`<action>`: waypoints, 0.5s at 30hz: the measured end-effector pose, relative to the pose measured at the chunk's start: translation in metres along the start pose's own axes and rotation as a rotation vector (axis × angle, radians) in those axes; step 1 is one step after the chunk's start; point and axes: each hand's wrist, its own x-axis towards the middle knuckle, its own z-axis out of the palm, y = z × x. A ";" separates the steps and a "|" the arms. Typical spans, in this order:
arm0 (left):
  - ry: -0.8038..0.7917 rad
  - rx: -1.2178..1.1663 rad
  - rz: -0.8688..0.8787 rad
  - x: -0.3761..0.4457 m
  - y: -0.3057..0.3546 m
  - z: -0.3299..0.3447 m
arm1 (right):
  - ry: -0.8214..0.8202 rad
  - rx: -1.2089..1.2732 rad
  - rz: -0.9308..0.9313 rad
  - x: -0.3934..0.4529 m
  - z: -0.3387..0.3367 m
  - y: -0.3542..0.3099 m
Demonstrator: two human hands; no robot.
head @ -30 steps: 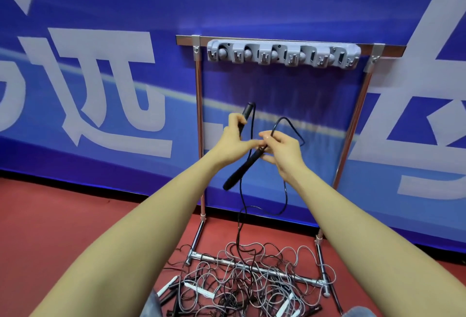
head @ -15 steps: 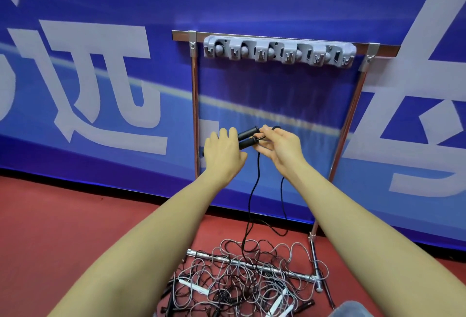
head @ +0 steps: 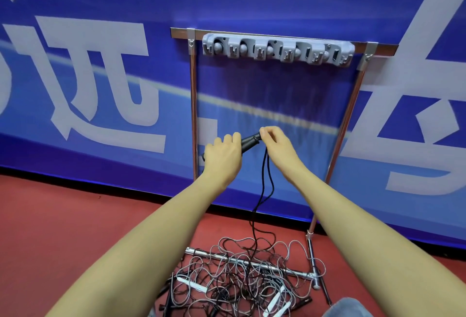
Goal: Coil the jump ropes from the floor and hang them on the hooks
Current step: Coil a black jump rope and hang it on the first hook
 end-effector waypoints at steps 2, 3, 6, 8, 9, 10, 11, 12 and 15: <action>-0.044 -0.027 0.008 -0.001 0.000 0.001 | -0.120 0.070 -0.023 -0.006 0.000 0.001; -0.063 -0.045 0.004 -0.002 0.000 0.002 | -0.127 0.091 -0.045 -0.007 0.001 0.002; -0.107 -0.094 -0.038 -0.007 -0.004 -0.001 | -0.156 0.065 -0.097 -0.009 0.003 0.002; -0.147 -0.159 -0.068 -0.011 -0.006 -0.001 | -0.222 0.015 -0.132 -0.008 0.003 0.001; -0.160 -0.198 -0.079 -0.012 -0.008 0.000 | -0.259 0.010 -0.143 -0.008 0.002 0.000; -0.158 -0.243 -0.085 -0.013 -0.009 0.000 | -0.295 0.016 -0.146 -0.008 0.000 -0.001; -0.153 -0.289 -0.084 -0.014 -0.010 0.000 | -0.320 0.022 -0.146 -0.007 -0.001 -0.002; -0.143 -0.340 -0.078 -0.014 -0.011 -0.001 | -0.335 0.020 -0.146 -0.006 -0.002 -0.004; -0.130 -0.519 -0.070 -0.013 -0.012 0.000 | -0.326 0.018 -0.148 -0.006 -0.003 -0.008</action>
